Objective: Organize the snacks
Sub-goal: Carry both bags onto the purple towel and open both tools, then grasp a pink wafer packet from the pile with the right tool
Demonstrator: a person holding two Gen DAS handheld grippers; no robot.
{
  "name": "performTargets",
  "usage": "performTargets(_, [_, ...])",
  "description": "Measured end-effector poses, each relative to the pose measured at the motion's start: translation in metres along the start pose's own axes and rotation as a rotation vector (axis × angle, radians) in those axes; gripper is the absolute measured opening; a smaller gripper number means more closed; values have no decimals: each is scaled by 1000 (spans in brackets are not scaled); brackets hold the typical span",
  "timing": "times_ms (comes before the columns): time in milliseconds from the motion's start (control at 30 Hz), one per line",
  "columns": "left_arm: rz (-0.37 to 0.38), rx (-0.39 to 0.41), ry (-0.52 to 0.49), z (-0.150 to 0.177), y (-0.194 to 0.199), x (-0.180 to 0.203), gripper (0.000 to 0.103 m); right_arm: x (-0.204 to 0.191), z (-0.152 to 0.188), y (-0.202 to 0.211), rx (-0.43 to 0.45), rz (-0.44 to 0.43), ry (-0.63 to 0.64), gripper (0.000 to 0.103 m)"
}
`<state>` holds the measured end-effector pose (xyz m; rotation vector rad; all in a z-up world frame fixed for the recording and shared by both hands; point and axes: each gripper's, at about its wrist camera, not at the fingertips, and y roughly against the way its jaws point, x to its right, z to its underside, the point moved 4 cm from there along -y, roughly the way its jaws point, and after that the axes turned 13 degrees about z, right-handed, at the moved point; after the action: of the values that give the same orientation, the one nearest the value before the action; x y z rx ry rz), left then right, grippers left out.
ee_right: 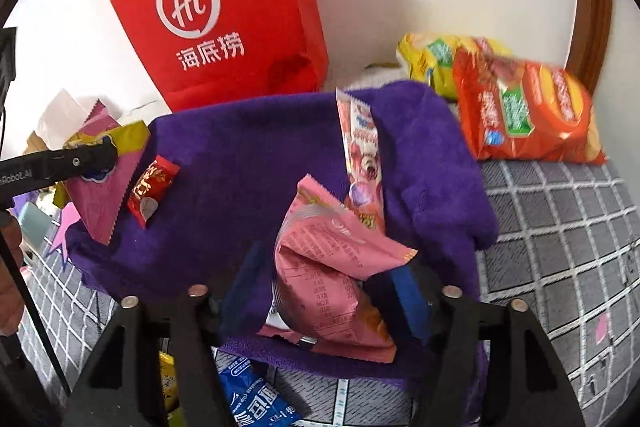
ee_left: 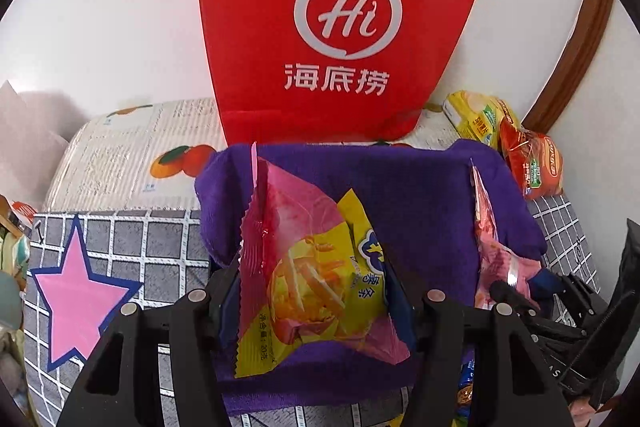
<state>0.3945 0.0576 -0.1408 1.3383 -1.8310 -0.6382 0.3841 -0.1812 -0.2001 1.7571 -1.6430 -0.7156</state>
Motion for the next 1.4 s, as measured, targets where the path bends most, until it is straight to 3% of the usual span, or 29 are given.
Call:
performTargets(233, [23,-30,13,3,-7,2,58,13,-5,14,74,-48,-73,69])
performTargets(433, [15,-80,24,9,-19,3,58,24,-7,13,82,-56,-135,69])
performTargets(733, [130,-71,22,8,-20,14,60,23,-8,15,104,-57,-148,69])
performTargets(833, [121,-71,25,7,-20,14,64,23,-8,14,101,-61,-148,69])
performTargets(933, [140,-65,33,4,-16,13,77,23,-7,14,106,-63,-149,69])
performTargets(1033, [166,-32,44,0,-7,12,77,23,-7,15,108,-66,-148,69])
performTargets(1200, [164,2,40,-4,5,11,77,20,-5,22,123,-57,-139,69])
performTargets(1400, [88,16,7,-7,13,10,77,16,-3,45,121,-83,-146,68])
